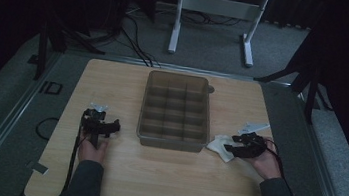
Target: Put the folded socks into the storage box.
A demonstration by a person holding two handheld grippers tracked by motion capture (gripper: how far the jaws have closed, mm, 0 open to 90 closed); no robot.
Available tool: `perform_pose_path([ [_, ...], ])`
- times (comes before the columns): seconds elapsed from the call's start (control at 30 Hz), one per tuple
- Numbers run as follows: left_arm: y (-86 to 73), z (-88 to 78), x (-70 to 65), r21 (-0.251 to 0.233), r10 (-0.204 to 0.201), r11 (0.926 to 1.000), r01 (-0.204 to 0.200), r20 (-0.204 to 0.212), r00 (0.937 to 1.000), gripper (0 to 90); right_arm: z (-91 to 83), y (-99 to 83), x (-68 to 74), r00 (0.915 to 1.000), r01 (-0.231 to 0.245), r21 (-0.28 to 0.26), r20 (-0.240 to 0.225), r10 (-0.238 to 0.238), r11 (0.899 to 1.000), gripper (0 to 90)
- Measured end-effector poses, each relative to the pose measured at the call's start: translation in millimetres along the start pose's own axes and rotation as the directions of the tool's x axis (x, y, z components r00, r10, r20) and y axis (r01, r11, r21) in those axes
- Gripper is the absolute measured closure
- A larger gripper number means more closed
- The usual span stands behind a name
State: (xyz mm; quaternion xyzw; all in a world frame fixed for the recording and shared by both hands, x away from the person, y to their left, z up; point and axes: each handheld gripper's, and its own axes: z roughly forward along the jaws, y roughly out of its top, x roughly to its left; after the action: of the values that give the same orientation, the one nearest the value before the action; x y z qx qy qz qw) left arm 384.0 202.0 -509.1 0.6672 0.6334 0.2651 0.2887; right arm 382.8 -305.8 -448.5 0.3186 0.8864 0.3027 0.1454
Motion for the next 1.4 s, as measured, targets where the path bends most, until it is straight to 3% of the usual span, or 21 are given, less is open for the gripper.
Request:
perform_pose_path([
  [0.23, 0.0, 0.0, 0.0, 0.0, 0.0, 1.0, 0.0, 0.0, 1.0, 14.5, -2.8, 6.6, 3.4, 0.9999, 0.012, 0.022, 0.003, -0.013, 1.0, 46.5],
  [0.6, 0.0, 0.0, 0.0, 0.0, 0.0, 1.0, 0.0, 0.0, 1.0, 14.5, -1.0, 20.9, 12.6, 0.9998, 0.014, 0.103, 0.011, -0.015, 0.995, 45.5],
  [1.2, 0.0, 0.0, 0.0, 0.0, 0.0, 1.0, 0.0, 0.0, 1.0, 14.5, 12.3, 26.4, 14.7, 0.9993, -0.032, 0.215, 0.027, 0.027, 0.976, 41.8],
  [1.4, 0.0, 0.0, 0.0, 0.0, 0.0, 1.0, 0.0, 0.0, 1.0, 14.5, 25.6, 27.1, 13.1, 0.9976, -0.062, 0.25, 0.045, 0.053, 0.966, 37.1],
])
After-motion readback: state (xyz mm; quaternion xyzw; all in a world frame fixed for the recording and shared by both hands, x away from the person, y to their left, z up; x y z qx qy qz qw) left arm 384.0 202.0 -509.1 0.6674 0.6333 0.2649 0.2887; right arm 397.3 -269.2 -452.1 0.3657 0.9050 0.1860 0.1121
